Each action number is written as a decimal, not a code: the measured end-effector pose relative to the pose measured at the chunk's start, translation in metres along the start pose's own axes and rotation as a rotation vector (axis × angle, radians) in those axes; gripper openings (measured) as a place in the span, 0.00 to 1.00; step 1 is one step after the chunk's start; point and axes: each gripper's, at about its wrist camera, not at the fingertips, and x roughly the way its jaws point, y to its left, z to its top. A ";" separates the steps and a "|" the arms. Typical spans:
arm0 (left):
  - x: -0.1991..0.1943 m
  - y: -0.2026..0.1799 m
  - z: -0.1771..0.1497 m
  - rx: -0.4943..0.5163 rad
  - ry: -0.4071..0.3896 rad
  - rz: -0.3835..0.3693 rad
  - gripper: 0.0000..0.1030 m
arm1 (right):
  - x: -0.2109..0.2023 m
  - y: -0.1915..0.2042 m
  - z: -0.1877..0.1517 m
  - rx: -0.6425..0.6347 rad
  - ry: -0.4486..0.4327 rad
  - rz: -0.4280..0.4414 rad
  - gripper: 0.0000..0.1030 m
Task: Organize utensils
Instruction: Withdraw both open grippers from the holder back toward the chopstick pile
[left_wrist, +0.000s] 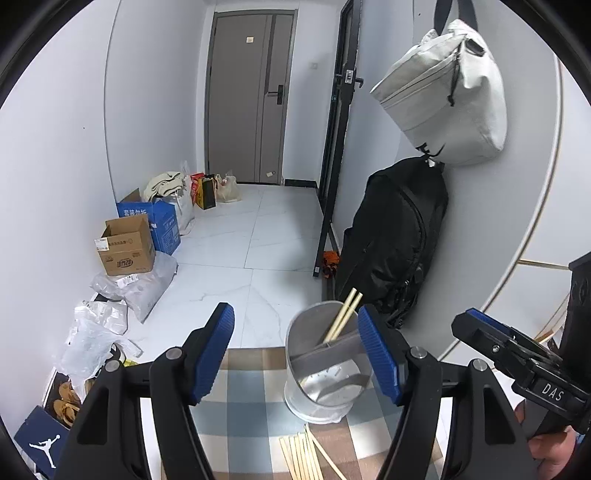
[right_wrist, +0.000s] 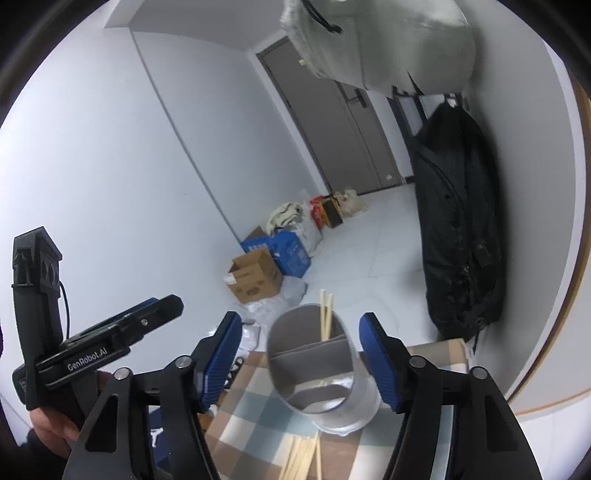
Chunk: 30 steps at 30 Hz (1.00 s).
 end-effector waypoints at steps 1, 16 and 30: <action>-0.004 0.000 -0.002 0.000 -0.004 0.006 0.63 | -0.003 0.003 -0.001 -0.005 -0.003 0.002 0.67; -0.033 0.004 -0.041 -0.017 -0.048 0.047 0.79 | -0.032 0.035 -0.035 -0.096 0.003 -0.010 0.86; -0.010 0.023 -0.097 -0.078 0.034 0.080 0.84 | -0.017 0.021 -0.090 -0.125 0.147 -0.064 0.94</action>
